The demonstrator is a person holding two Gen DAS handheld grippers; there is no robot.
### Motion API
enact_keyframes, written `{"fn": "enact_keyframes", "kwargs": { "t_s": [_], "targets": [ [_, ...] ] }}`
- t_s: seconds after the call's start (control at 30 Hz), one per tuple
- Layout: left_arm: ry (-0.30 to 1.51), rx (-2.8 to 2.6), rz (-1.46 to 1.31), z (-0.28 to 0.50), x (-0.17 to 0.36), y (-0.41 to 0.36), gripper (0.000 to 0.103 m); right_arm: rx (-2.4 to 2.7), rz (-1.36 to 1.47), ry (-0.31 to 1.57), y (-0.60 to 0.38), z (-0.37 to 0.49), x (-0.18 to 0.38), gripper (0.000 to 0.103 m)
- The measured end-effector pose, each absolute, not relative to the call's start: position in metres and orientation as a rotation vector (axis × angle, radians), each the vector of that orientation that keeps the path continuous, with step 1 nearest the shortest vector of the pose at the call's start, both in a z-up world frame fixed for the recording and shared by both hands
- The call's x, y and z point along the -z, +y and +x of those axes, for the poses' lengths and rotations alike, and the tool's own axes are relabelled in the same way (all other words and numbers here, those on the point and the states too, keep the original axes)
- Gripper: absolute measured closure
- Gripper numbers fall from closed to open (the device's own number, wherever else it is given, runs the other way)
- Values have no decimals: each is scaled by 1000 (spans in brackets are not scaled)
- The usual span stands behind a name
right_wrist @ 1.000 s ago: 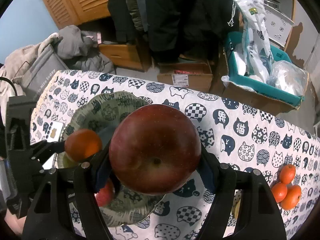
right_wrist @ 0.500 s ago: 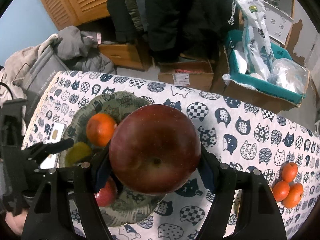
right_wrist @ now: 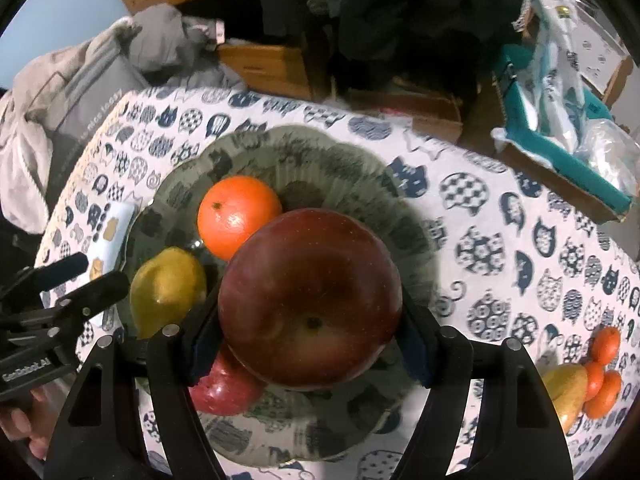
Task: Organize fruits
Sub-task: 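Lower the orange into the bowl and open the left tool while the right tool releases the apple there, then lift both open tools up and away from the bowl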
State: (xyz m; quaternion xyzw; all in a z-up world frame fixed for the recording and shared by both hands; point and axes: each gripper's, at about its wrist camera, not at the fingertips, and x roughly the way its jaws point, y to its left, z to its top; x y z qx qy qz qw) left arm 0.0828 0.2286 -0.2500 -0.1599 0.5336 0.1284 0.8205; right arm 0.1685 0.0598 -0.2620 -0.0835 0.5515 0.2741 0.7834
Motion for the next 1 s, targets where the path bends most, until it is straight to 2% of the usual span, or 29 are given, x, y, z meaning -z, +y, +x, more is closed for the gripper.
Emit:
{"fn": "enact_keyframes", "kwargs": {
  "t_s": [0.63,0.8,1.0],
  "targets": [
    [1151,-276,-354,71,255,238,26,-560,-243,1273,78,165,291,26],
    [1145,-276,-355,70,249,236,26,-587,-236,1218,81,164,274,20],
    [1107,-265,-351,66,230,232,26,-579,-194,1158,72,166,244,20]
  ]
}}
